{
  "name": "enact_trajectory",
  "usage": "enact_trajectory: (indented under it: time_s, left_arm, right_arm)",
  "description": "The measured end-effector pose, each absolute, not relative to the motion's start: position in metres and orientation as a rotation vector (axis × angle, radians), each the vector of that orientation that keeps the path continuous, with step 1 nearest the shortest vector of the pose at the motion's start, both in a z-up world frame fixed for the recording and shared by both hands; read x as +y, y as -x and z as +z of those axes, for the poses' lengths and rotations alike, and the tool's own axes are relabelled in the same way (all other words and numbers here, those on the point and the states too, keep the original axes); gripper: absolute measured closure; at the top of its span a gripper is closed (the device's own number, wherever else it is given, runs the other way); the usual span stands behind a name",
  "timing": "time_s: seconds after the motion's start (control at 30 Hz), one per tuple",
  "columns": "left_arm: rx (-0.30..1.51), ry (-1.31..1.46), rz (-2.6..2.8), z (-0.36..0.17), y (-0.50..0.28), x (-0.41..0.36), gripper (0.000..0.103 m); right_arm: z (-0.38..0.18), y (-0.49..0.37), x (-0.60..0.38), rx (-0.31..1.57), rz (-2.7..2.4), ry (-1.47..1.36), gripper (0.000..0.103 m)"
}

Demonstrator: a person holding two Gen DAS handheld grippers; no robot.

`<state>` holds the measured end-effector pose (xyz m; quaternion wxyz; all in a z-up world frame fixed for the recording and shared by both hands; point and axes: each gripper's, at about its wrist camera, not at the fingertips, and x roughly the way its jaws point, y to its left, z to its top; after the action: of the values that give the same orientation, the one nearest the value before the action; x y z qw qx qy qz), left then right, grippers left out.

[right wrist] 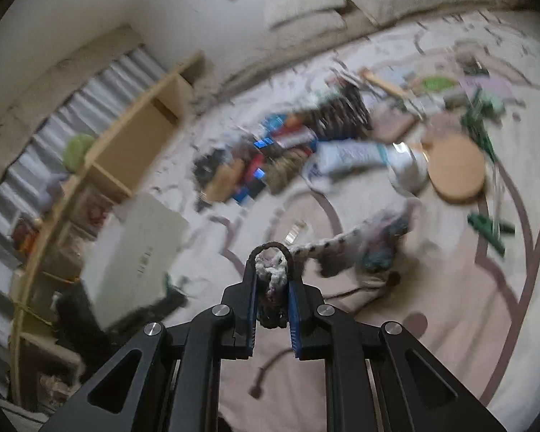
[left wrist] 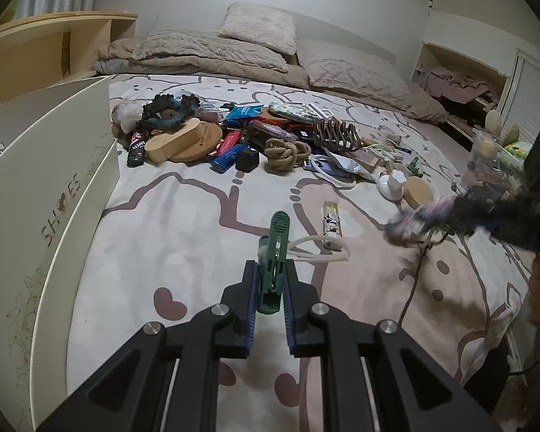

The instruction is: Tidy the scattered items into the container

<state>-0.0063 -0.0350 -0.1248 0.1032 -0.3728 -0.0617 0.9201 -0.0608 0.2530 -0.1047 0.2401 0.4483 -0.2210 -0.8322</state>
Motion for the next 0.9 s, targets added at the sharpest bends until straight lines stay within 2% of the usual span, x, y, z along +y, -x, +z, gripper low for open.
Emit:
enact_trajectory:
  time_s: [0.07, 0.17, 0.2, 0.23, 0.3, 0.33, 0.37, 0.57, 0.73, 0.9]
  left_arm:
    - [-0.171, 1.110, 2.708, -0.127, 0.007, -0.034, 0.090]
    - [-0.167, 1.129, 2.699, -0.131, 0.010, -0.033, 0.090]
    - [-0.174, 1.135, 2.697, -0.133, 0.011, -0.034, 0.090]
    - [-0.179, 1.141, 2.694, -0.134, 0.011, -0.033, 0.090]
    - [-0.179, 1.150, 2.690, -0.137, 0.011, -0.032, 0.090]
    - [-0.175, 1.154, 2.687, -0.138, 0.011, -0.032, 0.090]
    - [-0.172, 1.157, 2.685, -0.139, 0.011, -0.031, 0.090]
    - [-0.185, 1.165, 2.679, -0.142, 0.014, -0.032, 0.090]
    - [-0.179, 1.169, 2.671, -0.142, 0.014, -0.031, 0.090]
    - [-0.184, 1.182, 2.661, -0.145, 0.013, -0.030, 0.090]
  right_arm:
    - [-0.122, 0.059, 0.247, -0.559, -2.260, -1.313, 0.088]
    - [-0.144, 0.047, 0.227, -0.347, -2.225, -1.425, 0.087]
    - [-0.149, 0.043, 0.220, -0.284, -2.204, -1.444, 0.086]
    - [-0.152, 0.038, 0.214, -0.230, -2.203, -1.458, 0.080]
    - [-0.150, 0.029, 0.213, -0.174, -2.227, -1.432, 0.049]
    - [-0.146, 0.025, 0.215, -0.175, -2.238, -1.408, 0.021]
    - [-0.140, 0.023, 0.218, -0.181, -2.251, -1.384, 0.015]
    - [-0.102, 0.034, 0.239, -0.139, -2.421, -1.252, 0.015]
    - [-0.116, 0.069, 0.242, -0.186, -2.380, -1.325, 0.015]
    - [-0.144, 0.091, 0.223, -0.083, -2.347, -1.443, 0.015]
